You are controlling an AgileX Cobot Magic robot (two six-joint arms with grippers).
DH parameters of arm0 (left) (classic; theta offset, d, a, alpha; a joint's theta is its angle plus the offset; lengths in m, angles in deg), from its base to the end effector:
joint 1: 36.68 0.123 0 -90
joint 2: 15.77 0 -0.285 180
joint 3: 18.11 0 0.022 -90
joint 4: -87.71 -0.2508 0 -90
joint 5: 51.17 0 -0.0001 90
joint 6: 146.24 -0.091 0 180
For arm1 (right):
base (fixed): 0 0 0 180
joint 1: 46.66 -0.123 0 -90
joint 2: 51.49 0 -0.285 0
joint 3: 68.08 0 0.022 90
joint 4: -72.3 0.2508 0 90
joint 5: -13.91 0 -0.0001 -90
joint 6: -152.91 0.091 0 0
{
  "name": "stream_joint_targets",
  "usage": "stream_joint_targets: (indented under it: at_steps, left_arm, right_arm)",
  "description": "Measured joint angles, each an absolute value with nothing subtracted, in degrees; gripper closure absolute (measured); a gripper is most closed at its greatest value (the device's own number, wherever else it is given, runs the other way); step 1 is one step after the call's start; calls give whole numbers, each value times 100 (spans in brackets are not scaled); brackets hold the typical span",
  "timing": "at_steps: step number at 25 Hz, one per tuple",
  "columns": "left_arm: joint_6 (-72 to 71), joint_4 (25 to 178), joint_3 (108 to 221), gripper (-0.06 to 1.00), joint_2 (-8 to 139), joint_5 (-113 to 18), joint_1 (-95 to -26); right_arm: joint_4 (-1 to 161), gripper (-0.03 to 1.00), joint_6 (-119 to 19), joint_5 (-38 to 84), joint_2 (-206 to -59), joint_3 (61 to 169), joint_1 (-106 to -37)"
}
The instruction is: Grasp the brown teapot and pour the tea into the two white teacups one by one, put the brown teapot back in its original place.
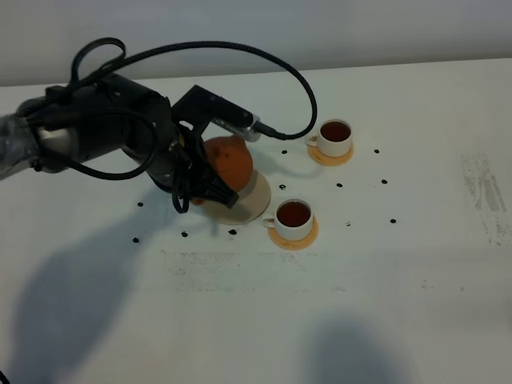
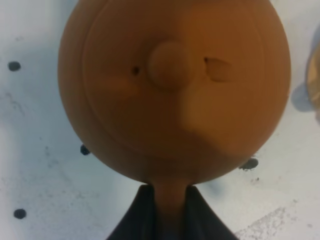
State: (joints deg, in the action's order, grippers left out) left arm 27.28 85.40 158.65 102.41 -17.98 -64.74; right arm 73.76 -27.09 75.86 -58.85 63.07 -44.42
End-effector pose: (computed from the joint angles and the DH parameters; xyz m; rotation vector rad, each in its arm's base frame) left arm 0.3531 -0.1859 0.1800 0.8385 2.5664 -0.0745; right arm -0.0062 0.0023 0.2743 0.0388 2.0617 0.0064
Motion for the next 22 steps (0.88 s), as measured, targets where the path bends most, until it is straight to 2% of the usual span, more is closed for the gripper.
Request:
stream_joint_targets:
  at_steps: [22]
  left_arm:
    - [2723, 8771, 15865, 84, 10584, -1898, -6474]
  right_arm:
    - [7376, 52, -2709, 7586, -5885, 6307, -4442]
